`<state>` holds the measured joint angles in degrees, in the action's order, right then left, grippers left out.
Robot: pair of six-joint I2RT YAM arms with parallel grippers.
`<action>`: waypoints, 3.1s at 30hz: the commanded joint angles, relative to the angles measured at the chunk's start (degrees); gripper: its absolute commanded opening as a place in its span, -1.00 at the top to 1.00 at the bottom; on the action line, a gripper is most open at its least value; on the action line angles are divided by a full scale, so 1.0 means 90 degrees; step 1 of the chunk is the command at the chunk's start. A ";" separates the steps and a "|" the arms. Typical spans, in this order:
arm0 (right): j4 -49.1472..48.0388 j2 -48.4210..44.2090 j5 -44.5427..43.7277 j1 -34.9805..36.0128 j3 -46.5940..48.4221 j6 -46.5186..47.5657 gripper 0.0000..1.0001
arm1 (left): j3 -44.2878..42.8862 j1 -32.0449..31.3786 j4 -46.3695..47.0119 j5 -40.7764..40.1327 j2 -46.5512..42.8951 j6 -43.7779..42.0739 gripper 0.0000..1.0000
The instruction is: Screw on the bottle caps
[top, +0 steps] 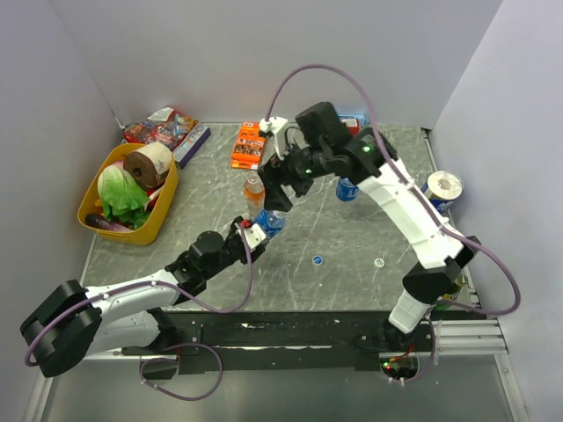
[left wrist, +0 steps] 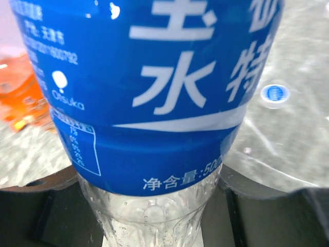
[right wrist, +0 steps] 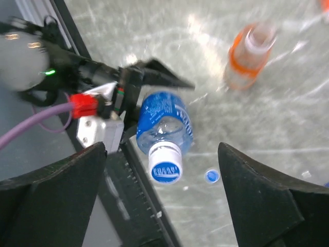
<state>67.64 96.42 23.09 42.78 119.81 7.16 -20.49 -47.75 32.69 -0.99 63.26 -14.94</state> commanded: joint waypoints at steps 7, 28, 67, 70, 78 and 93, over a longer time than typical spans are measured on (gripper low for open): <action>-0.0589 -0.3054 0.0902 0.0058 -0.2194 0.4444 -0.69 | -0.0232 0.0529 -0.0008 0.2823 -0.0008 0.0206 0.98; -0.0084 -0.3077 0.0940 0.1037 -0.3283 0.8335 -0.26 | -0.0917 0.0784 -0.1474 0.4124 -0.0252 -0.1768 0.98; -0.0786 -0.2169 0.0988 0.0512 -0.3205 0.4774 0.68 | -0.1239 0.0774 -0.0119 0.1190 -0.0017 0.0670 0.98; -0.0836 -0.1808 0.1524 -0.0133 -0.2817 0.3534 0.69 | -0.1171 0.0531 0.0293 0.0339 -0.0193 0.0646 0.98; -0.0982 -0.0713 0.2707 -0.0799 -0.2306 -0.0092 0.75 | -0.1619 -0.0056 0.0011 -0.0836 0.0314 -0.0545 0.98; -0.0455 -0.0830 0.2278 -0.0965 -0.1984 0.0561 0.03 | -0.1239 -0.0046 -0.0584 -0.0721 0.0119 -0.0129 0.98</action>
<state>57.34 90.45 39.51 32.58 100.20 10.26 -29.36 -47.70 22.74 -10.00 67.20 -21.26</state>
